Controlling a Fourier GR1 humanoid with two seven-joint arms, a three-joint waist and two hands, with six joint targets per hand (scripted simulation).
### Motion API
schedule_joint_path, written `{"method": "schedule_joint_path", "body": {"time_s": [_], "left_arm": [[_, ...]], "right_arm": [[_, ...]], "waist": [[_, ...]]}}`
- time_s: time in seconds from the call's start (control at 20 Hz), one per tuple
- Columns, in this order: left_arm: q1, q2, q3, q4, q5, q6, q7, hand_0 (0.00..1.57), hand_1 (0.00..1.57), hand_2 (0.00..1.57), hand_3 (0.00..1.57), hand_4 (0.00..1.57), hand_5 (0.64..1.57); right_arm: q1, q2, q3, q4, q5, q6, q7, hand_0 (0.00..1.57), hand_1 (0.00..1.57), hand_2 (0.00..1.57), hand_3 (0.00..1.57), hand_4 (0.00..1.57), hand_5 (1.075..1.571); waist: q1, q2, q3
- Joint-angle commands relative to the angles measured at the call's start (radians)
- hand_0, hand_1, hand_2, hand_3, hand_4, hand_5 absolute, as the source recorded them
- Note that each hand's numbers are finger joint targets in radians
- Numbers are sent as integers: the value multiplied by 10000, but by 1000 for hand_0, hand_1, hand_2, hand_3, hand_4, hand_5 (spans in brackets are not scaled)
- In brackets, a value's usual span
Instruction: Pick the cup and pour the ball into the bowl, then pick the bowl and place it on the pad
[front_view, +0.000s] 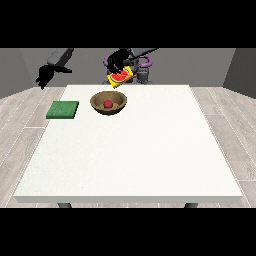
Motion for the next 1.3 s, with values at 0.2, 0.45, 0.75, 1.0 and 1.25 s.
{"method": "schedule_joint_path", "body": {"time_s": [0.2, 0.45, 0.75, 1.0, 1.25], "left_arm": [[88, -123, 557, -388, -1102, -586, -435, 1506, 1506, 1571, 1571, 1207, 1459], [1107, 263, 2553, -1633, 1093, 1433, -207, 0, 0, 1571, 1571, 1273, 1452], [2433, 802, 4734, -2658, 3859, 2739, -1311, 370, 370, 1571, 1571, 864, 1568], [2786, 315, 6448, -2966, 7034, 2855, -2824, 1244, 1244, 1571, 1243, 907, 1546], [3064, -115, 7771, -2820, 9518, 2852, -4496, 782, 782, 704, 94, 861, 1531]], "right_arm": [[149, -48, 5, 175, -152, 310, -30, 0, 0, 0, 0, 205, 1546], [354, 350, 41, 176, -154, -98, 298, 0, 0, 0, 0, 460, 1556], [163, 327, -349, 185, -454, -797, 747, 0, 0, 0, 0, 482, 1561], [-166, 689, -312, -228, -535, -934, 433, 0, 0, 0, 0, 225, 1565], [-597, 1177, -229, -705, -803, -859, 667, 0, 0, 0, 0, 385, 1569]], "waist": [[94, 201, -3], [795, 156, -38], [1958, 318, -51], [1851, 1553, -65], [1284, 2449, -60]]}}
